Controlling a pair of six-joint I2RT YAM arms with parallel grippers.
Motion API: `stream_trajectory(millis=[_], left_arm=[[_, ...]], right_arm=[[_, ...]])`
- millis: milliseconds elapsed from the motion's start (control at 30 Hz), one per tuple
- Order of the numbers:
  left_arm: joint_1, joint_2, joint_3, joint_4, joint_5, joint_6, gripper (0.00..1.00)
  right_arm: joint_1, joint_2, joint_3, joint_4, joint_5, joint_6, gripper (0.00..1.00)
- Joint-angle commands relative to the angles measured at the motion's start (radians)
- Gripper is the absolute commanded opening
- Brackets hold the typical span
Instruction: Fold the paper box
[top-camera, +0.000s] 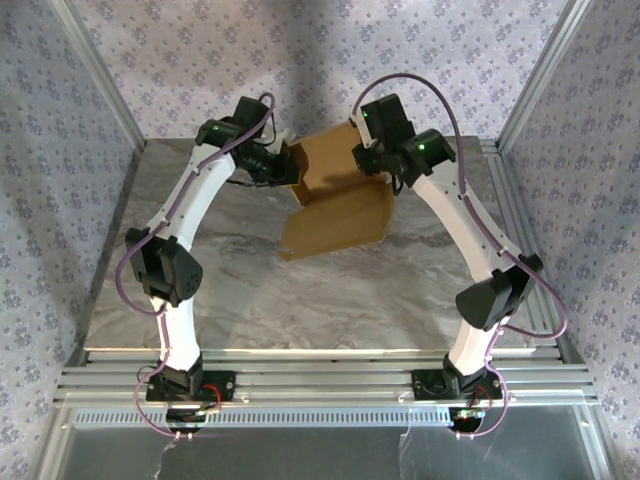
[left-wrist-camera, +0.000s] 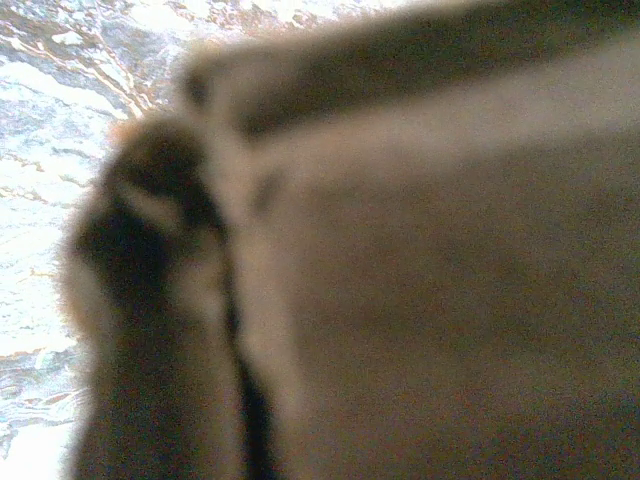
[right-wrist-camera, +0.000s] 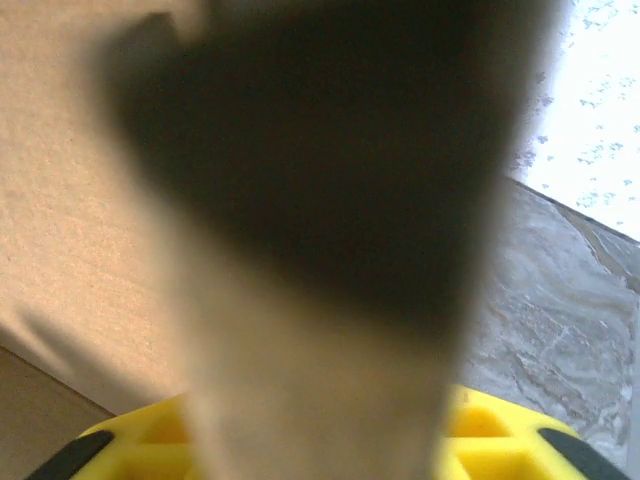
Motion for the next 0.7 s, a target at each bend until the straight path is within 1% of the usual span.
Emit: stream_trajectory(millis=[0,67,233,367,667], left_arm=[[-0.012,0.028,0.052,-0.077,-0.036,-0.009,0.0],[-0.017,0.029,0.062,-0.085,-0.06,-0.024,0.0],[-0.034,0.023,0.067,-0.077,-0.097,-0.07,0.0],[-0.052,0.027,0.083,-0.073,-0.108,-0.102,0.0],[-0.078,0.055,0.13,-0.119,-0.159,-0.155,0.0]], right_arm=[[0.012,-0.021,0.031,0.004,0.124,-0.015,0.27],[0.017,-0.02,0.033,0.004,0.135,-0.02,0.2],[0.031,-0.015,0.034,0.006,0.165,-0.03,0.0],[0.046,-0.015,0.029,0.013,0.216,-0.03,0.0],[0.09,0.001,0.012,0.032,0.495,-0.041,0.0]])
